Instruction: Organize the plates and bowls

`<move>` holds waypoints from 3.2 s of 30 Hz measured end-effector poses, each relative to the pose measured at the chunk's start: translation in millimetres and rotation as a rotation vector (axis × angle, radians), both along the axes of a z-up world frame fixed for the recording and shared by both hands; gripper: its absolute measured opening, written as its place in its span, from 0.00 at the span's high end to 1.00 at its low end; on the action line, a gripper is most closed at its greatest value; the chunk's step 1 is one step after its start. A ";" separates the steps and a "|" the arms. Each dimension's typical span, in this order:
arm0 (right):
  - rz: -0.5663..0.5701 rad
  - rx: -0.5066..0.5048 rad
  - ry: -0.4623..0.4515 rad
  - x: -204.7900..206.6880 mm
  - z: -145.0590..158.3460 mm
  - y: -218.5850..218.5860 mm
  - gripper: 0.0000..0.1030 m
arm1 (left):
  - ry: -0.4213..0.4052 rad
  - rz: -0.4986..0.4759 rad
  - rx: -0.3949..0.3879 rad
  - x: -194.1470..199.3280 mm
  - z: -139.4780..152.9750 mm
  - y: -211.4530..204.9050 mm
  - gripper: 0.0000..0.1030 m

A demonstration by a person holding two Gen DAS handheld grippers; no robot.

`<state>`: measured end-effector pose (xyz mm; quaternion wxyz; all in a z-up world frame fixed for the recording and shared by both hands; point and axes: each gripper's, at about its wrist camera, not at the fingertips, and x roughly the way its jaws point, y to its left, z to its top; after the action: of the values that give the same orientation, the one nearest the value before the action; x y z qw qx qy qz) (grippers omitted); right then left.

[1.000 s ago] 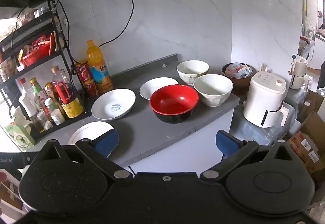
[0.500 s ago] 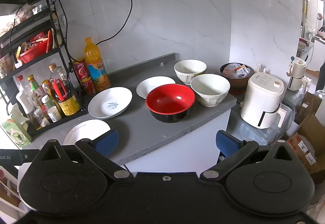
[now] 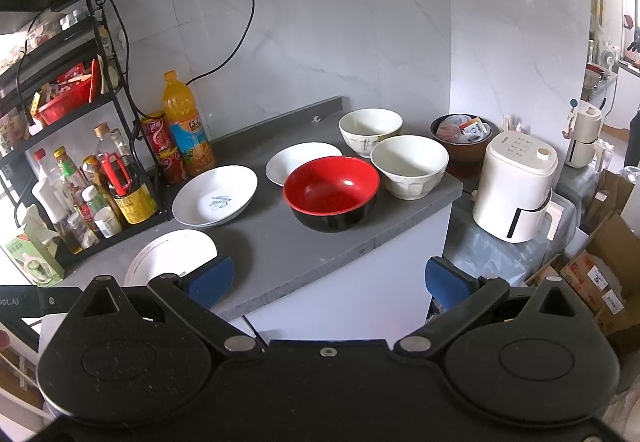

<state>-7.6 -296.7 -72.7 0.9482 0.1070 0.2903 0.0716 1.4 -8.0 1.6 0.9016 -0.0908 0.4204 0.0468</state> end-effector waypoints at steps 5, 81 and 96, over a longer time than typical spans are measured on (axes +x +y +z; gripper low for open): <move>0.001 0.011 -0.008 -1.9 2.3 -3.1 0.00 | 0.004 0.020 -0.010 0.6 2.4 1.8 0.01; -0.147 0.026 0.111 175.4 -16.1 13.1 0.00 | 0.054 -0.118 0.007 211.4 -17.5 5.5 0.01; -0.136 -0.009 0.108 246.7 -21.8 -44.4 0.00 | 0.045 -0.107 0.024 273.5 -17.5 -54.6 0.01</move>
<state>239.1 -341.1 -94.6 0.9343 0.1261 0.3336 -0.0003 274.8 -62.6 -15.9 0.8941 -0.0564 0.4442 0.0053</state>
